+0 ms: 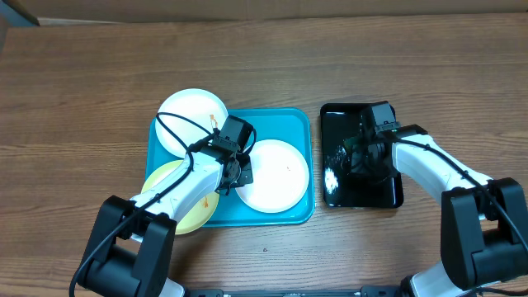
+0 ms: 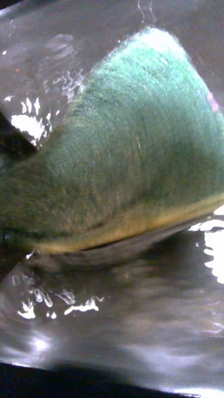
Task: Clean dirty plates on tray and stack at the side
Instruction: 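Grasp the green sponge with the right gripper and lift it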
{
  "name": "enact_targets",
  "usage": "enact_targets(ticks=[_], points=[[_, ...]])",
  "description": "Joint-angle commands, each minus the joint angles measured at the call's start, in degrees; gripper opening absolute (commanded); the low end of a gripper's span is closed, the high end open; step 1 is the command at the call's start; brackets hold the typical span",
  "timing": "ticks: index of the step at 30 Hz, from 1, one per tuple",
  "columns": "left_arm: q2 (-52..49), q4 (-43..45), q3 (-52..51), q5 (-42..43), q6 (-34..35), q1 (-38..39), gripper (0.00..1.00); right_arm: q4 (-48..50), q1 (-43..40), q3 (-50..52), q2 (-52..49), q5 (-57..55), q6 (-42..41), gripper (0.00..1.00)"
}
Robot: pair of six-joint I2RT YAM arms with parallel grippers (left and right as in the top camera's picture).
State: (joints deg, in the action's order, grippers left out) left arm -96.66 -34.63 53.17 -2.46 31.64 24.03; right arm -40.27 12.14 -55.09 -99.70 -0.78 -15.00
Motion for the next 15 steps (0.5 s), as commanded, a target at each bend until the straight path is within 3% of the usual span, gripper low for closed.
enact_targets(ticks=[1,4,6,7,11,15], points=[[-0.57,0.26,-0.72,-1.46,0.74,0.39,0.10,-0.35,0.13,1.01,-0.39,0.90,-0.07,0.24],[-0.57,1.11,-1.62,-2.49,0.74,0.39,0.04,-3.13,0.13,-1.07,-0.28,1.92,-0.02,0.23],[-0.57,1.55,-1.90,-2.47,0.74,0.39,0.04,-6.95,0.13,-4.31,-0.28,2.84,0.00,0.52],[-0.57,1.57,-1.90,-2.47,0.74,0.39,0.05,-8.90,0.13,-5.88,-0.28,3.02,0.00,0.59],[-0.57,1.60,-1.92,-2.49,0.70,0.39,0.14,-14.12,0.11,-10.86,-0.28,2.97,0.24,0.81],[-0.57,1.51,-1.92,-2.49,0.52,0.39,0.18,-10.84,0.11,-10.25,-0.35,1.77,0.39,0.86]])
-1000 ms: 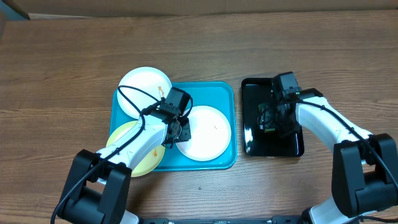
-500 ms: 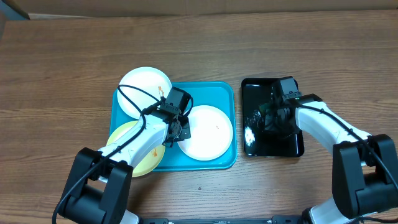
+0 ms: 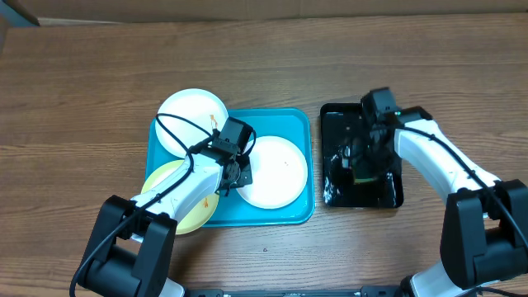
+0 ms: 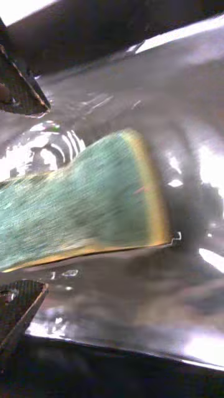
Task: Clean dirty plates on tray and stack at the side
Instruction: 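Grasp the green sponge with the right gripper and lift it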
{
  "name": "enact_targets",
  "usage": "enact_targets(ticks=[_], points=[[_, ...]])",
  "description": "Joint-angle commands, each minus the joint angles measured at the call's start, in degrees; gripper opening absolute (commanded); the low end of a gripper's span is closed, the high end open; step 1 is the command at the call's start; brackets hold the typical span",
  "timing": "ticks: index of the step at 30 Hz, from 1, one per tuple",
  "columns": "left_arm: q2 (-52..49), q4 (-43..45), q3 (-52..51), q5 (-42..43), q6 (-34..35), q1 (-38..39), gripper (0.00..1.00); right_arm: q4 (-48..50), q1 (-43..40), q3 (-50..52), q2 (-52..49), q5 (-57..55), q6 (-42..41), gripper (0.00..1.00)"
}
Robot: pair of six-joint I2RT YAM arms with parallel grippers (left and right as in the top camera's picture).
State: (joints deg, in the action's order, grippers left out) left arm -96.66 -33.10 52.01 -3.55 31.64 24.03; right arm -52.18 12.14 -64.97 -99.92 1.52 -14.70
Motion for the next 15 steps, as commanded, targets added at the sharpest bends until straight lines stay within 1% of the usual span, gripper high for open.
enact_targets(ticks=[1,6,7,8,9,11,12,13,15], points=[[-0.57,-0.02,-0.76,-1.40,0.52,0.39,0.18,2.49,0.13,0.28,-0.13,-1.03,0.09,0.86],[-0.57,-0.02,-0.76,-1.40,0.52,0.39,0.18,10.23,0.13,4.94,-0.94,-1.03,0.04,0.85],[-0.57,-0.04,-0.76,-1.40,0.52,0.39,0.18,11.47,0.13,5.77,-1.25,-1.05,0.07,0.83],[-0.57,-0.07,-0.76,-1.40,0.52,0.39,0.17,12.74,0.11,6.47,-1.64,-1.03,0.07,0.78],[-0.57,-0.07,-0.76,-1.40,0.52,0.39,0.16,14.01,0.13,7.10,-1.99,-1.03,0.07,0.68],[-0.57,-0.04,-0.76,-1.40,0.52,0.39,0.13,15.98,0.13,8.02,-2.38,-0.98,0.04,0.40],[-0.57,-0.04,-0.76,-1.40,0.55,0.39,0.13,16.65,0.13,8.31,-2.40,-0.81,-0.07,0.39],[-0.57,-0.02,-0.76,-1.40,0.55,0.39,0.12,17.11,0.13,8.31,-2.38,-0.13,-0.20,0.40],[-0.57,-0.07,-0.76,-1.42,0.55,0.39,0.12,17.00,0.11,7.08,-2.29,2.62,-0.17,0.49]])
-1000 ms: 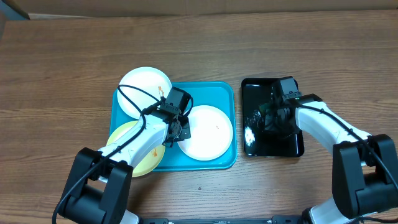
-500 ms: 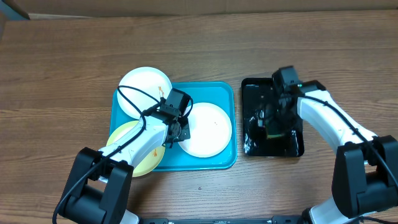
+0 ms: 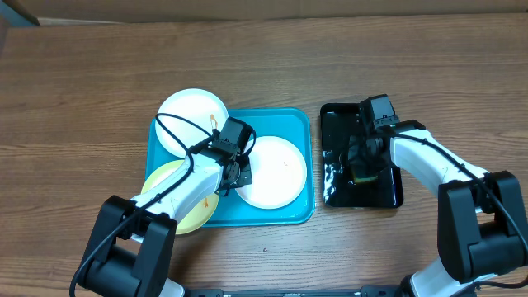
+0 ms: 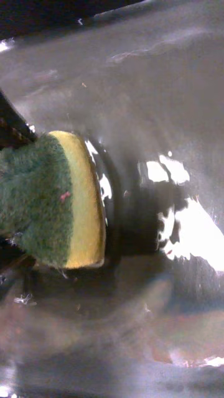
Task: Clean dirty plates on tray and stack at the side
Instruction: 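Grasp the green sponge with the right gripper and lift it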
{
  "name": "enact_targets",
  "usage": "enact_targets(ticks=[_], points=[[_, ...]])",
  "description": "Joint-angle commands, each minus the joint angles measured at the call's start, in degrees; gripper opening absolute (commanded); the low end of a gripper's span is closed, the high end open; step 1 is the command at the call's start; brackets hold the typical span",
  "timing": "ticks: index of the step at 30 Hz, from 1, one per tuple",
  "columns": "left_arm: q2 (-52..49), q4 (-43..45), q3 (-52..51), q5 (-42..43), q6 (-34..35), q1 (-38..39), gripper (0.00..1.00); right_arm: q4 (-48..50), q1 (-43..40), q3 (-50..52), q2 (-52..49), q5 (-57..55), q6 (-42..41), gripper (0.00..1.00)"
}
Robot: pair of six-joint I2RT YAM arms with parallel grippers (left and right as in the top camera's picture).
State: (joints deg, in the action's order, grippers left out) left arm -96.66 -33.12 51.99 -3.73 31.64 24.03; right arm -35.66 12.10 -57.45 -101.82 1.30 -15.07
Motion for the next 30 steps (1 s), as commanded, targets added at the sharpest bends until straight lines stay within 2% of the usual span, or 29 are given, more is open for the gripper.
enact_targets(ticks=[1,2,4,9,13,18,19,21,23,26,28,29,30], points=[[-0.57,-0.04,-0.74,-1.22,0.55,0.39,0.12,-0.42,0.13,-1.62,-0.31,4.52,0.22,0.50],[-0.57,-0.04,-0.74,-1.22,0.55,0.39,0.13,-1.60,0.04,-3.06,-0.26,5.95,0.22,0.55],[-0.57,-0.04,-0.74,-1.25,0.52,0.39,0.16,-5.51,0.07,-6.56,-0.09,7.17,0.22,0.75],[-0.57,-0.57,-0.74,-1.66,0.55,0.39,0.19,-13.00,0.07,-10.43,-0.09,3.91,0.26,0.99],[-0.57,-0.68,-0.74,-1.79,0.57,0.39,0.19,-15.21,0.07,-8.20,-0.22,0.68,0.26,1.00],[-0.57,-0.48,-0.74,-1.79,0.74,0.39,0.19,-11.13,0.07,-2.93,-0.22,0.87,0.24,1.00],[-0.57,-0.50,-0.74,-1.79,0.72,0.39,0.19,-10.95,0.07,-2.47,-0.22,0.87,0.22,0.94],[-0.57,-0.59,-0.74,-1.81,0.72,0.39,0.19,-11.02,0.07,-1.66,-0.22,0.92,0.17,0.70],[-0.57,-0.66,-0.74,-1.81,0.72,0.39,0.19,-11.17,0.11,-1.09,-0.22,0.92,0.00,0.63],[-0.57,-0.59,-0.74,-1.79,0.74,0.37,0.19,-10.88,0.42,0.07,-0.22,0.92,0.00,0.62],[-0.57,-0.44,-0.74,-1.79,0.74,0.37,0.19,-9.86,0.48,0.96,-0.22,0.90,0.02,0.35],[-0.57,-0.42,-0.74,-1.79,0.76,0.37,0.19,-9.38,0.48,1.33,-0.22,0.90,0.02,0.28],[-0.57,-0.39,-0.74,-1.79,0.76,0.37,0.19,-8.96,0.48,1.60,-0.22,0.90,0.02,0.27]])
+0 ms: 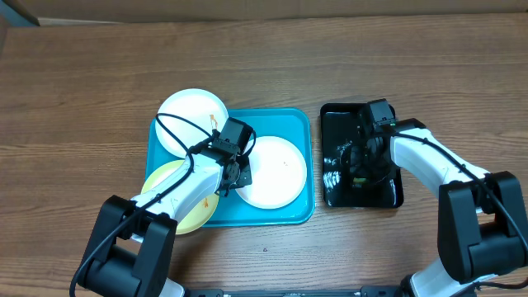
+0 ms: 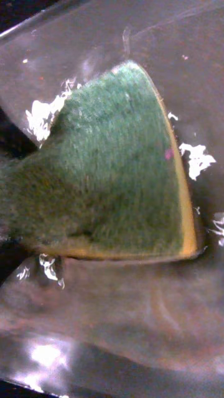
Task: Clean dirty plates on tray and stack at the side
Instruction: 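Grasp the green sponge with the right gripper and lift it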
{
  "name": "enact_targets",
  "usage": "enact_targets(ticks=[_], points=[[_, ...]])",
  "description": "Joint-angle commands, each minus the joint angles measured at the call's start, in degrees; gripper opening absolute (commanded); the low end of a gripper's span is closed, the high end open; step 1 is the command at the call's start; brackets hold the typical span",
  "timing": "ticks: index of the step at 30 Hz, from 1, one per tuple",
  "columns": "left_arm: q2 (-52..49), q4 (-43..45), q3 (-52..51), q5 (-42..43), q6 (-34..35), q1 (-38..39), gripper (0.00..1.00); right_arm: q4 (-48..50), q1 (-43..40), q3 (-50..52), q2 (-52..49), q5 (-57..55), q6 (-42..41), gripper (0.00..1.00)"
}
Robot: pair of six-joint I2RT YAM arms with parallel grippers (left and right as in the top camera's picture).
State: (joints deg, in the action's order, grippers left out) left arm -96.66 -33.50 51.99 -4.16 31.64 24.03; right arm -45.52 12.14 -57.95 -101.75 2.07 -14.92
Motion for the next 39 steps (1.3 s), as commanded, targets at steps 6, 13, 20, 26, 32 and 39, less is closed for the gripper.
enact_targets(ticks=[6,13,20,26,32,39], points=[[-0.57,-0.07,-0.74,-1.36,0.74,0.37,0.20,-1.01,0.33,-1.29,-0.26,0.11,0.07,0.83],[-0.57,-0.07,-0.74,-1.33,0.79,0.39,0.20,3.67,0.33,-3.48,-0.28,-1.64,0.07,0.86],[-0.57,-0.09,-0.74,-1.36,0.76,0.37,0.20,12.98,0.33,1.27,-0.35,-2.64,0.00,0.74],[-0.57,-0.11,-0.74,-1.36,0.74,0.37,0.20,13.57,0.33,0.74,-0.33,-2.62,-0.11,0.20],[-0.57,-0.24,-0.74,-1.38,0.74,0.37,0.20,4.09,0.33,-6.54,-0.15,-2.67,0.33,0.81],[-0.57,-0.31,-0.74,-1.62,1.38,0.37,0.14,-4.83,0.46,-6.05,-0.17,-1.73,-0.17,0.77]])
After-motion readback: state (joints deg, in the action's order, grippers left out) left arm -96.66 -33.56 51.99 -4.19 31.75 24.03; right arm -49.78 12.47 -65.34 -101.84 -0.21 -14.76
